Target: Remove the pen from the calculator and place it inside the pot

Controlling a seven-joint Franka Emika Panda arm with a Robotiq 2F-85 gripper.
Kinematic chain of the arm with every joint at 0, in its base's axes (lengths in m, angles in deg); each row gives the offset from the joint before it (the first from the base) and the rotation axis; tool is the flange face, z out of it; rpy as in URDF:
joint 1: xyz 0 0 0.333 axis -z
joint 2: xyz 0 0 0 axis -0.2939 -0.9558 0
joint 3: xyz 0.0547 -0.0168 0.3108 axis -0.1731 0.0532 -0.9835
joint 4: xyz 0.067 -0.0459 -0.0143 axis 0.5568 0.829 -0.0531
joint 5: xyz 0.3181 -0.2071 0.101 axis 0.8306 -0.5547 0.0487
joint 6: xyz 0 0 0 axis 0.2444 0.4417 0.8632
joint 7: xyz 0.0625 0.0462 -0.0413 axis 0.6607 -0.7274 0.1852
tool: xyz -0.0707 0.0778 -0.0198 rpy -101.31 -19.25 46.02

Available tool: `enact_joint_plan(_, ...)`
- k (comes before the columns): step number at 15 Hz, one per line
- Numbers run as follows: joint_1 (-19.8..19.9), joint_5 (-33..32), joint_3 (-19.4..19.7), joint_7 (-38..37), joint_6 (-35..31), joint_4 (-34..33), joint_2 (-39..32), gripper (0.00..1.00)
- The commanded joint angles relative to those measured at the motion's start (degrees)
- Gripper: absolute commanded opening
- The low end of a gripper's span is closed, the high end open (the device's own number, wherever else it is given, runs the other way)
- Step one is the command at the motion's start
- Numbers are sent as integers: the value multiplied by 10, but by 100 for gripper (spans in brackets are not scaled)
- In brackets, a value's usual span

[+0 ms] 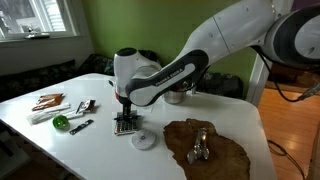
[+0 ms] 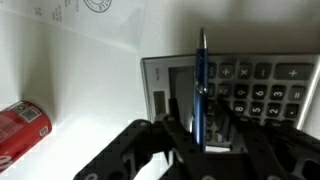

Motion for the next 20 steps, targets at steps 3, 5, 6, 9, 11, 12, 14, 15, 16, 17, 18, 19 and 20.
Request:
enact_joint_plan(3, 2, 7, -6, 1, -7, -14, -13, 0)
enact_joint_plan(5, 3, 8, -7, 0, -8, -14, -12, 3)
enact_joint_plan(6, 4, 9, -7, -1, -11, -12, -9, 3)
enact_joint_plan(9, 3, 3, 2, -21, -35, -3, 9, 3)
enact_joint_plan(11, 4, -2, 13, -46, -62, 3, 25, 3)
enact_joint_plan(12, 4, -4, 20, -62, -78, 5, 32, 3)
enact_joint_plan(14, -4, -26, 64, -121, -113, 11, 52, 3)
enact_joint_plan(15, -9, -39, 90, -150, -126, 14, 61, 3)
enact_joint_plan(16, -12, -54, 118, -176, -132, 21, 72, 3)
enact_joint_plan(17, -17, -70, 147, -204, -135, 27, 81, 3)
enact_joint_plan(18, -24, -86, 175, -232, -128, 39, 97, 3)
enact_joint_plan(19, -32, -100, 203, -258, -114, 50, 110, 3)
enact_joint_plan(20, -41, -114, 227, -279, -98, 67, 126, 3)
